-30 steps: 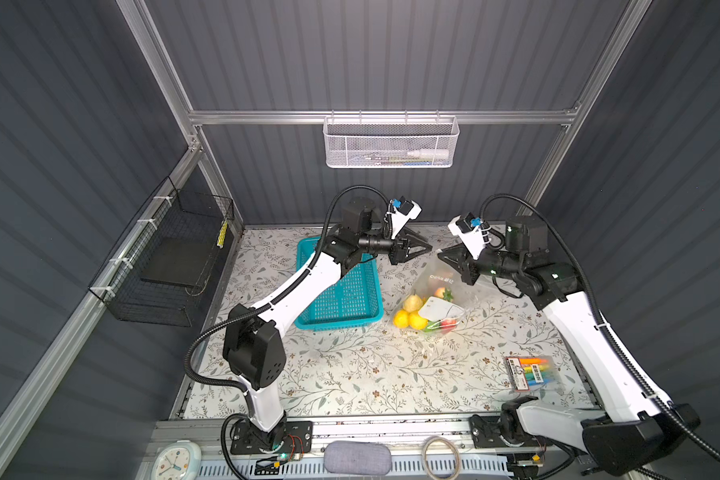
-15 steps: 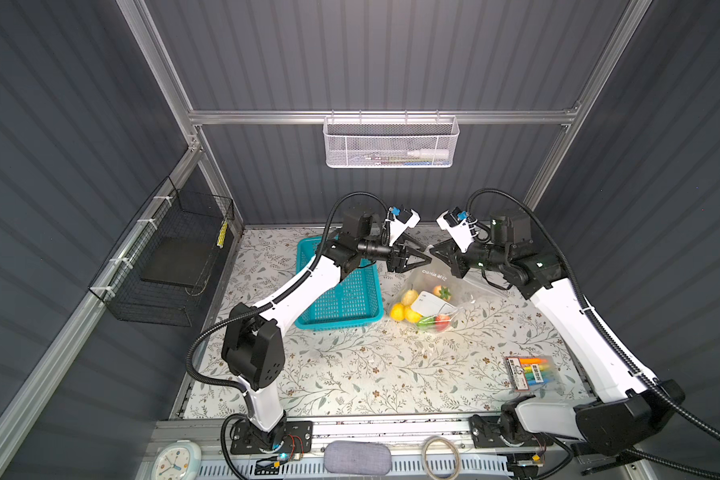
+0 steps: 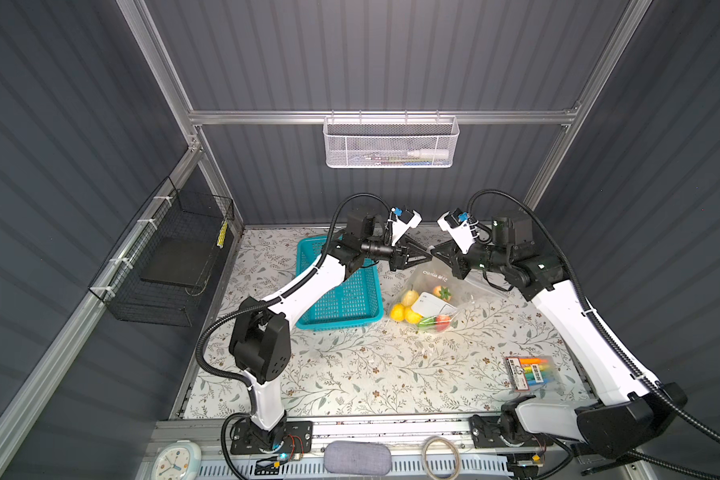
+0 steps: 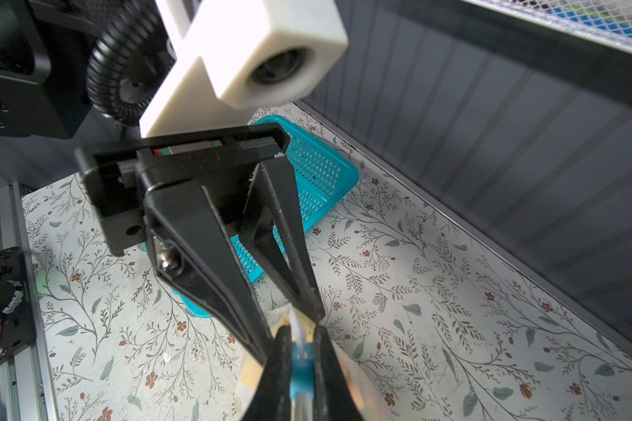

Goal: Place the food in the zip-top bag and seal the zipper

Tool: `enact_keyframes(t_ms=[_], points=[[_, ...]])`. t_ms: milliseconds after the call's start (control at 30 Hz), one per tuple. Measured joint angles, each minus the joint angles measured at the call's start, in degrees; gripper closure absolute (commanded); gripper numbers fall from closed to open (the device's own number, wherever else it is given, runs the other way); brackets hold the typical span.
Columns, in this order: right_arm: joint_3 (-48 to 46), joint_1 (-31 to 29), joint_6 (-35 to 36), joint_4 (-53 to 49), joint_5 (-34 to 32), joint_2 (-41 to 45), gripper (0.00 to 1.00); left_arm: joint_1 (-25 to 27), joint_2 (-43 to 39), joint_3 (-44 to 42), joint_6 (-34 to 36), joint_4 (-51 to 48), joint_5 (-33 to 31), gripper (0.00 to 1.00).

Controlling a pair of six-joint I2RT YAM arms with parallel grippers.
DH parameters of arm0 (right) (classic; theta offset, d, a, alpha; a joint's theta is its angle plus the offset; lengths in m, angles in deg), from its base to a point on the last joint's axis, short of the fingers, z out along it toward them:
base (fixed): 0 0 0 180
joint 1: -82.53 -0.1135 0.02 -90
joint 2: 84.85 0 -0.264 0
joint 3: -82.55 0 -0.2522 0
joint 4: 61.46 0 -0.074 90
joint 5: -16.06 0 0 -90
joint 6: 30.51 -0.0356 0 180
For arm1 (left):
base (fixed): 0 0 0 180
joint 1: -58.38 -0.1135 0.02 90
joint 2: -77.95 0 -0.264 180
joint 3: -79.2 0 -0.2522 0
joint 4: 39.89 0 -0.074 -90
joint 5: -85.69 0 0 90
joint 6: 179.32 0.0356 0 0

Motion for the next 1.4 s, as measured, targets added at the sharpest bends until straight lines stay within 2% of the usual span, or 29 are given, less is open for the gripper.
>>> enact_keyframes(t_ms=[67,200,333,467,600,767,867,967,1167,1400], points=[[0.0,0.0,-0.02,-0.02,0.2,-0.07,0.92,0.0,0.0,0.09,0.02,0.02,0.2,1.0],[0.0,0.0,0.0,-0.04,0.5,-0.11,0.88,0.0,0.0,0.28,-0.02,-0.17,0.44,1.0],[0.0,0.13,0.11,-0.22,1.07,-0.11,0.68,0.0,0.0,0.33,0.0,-0.52,0.39,1.0],[-0.07,0.28,0.5,-0.87,1.86,-0.04,0.62,0.0,0.0,0.33,0.42,-0.94,0.37,1.0],[-0.94,0.66,1.14,-0.98,2.01,0.52,0.65,0.0,0.0,0.33,0.63,-1.31,0.37,1.0],[-2.03,1.4,1.38,-0.83,1.7,1.18,0.79,0.0,0.0,0.33,0.66,-1.36,0.37,1.0],[-3.63,1.57,1.4,-0.13,1.57,2.01,0.84,0.0,0.0,0.33,0.66,-1.53,0.37,1.0],[-4.7,1.73,1.29,1.22,1.88,2.4,0.84,0.0,0.0,0.33,0.66,-1.75,0.37,1.0],[-5.51,1.73,1.11,3.96,2.27,2.4,0.79,0.02,0.0,0.39,0.66,-1.75,0.37,1.0],[-5.75,1.73,1.33,5.77,3.19,2.4,0.91,0.02,0.0,0.42,0.66,-1.77,0.37,1.0]])
